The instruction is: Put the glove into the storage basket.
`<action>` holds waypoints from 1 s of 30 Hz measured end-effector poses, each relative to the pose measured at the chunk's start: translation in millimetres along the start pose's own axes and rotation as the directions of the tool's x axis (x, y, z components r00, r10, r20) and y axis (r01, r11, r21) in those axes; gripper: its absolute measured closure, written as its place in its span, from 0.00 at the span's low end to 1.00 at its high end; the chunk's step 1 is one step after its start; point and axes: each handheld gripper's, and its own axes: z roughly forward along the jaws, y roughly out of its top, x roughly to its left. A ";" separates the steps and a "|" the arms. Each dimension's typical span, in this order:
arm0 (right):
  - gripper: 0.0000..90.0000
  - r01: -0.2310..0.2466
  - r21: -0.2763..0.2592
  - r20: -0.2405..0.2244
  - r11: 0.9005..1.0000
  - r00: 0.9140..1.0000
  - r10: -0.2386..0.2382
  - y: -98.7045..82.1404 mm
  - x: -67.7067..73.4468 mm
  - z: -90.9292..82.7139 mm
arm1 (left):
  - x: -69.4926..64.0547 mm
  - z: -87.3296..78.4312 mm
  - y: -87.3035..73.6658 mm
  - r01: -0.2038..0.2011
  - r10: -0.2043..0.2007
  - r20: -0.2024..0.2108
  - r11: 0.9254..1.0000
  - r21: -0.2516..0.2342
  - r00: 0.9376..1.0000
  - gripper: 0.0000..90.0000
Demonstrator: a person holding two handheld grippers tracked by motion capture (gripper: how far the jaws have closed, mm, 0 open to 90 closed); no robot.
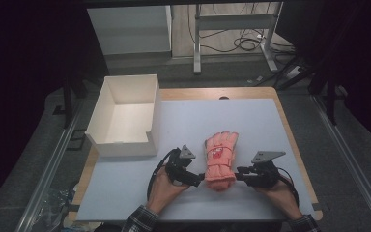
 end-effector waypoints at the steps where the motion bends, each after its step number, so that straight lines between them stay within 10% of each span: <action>1: 0.73 -0.001 -0.005 0.001 1.000 1.000 0.001 -0.1 -0.2 -1.6 | 0.9 -1.4 -0.5 0.002 -0.002 -0.004 1.000 -0.001 1.000 0.08; 12: 0.75 -0.001 -0.022 -0.030 1.000 1.000 0.000 -2.4 10.1 -5.4 | 17.8 -28.1 -21.8 0.030 -0.030 -0.065 1.000 0.001 0.997 0.08; 30: 0.74 0.024 -0.005 -0.081 1.000 0.996 -0.024 5.9 33.1 37.6 | 43.2 -54.9 -56.8 0.099 -0.094 -0.131 0.995 0.030 0.987 0.08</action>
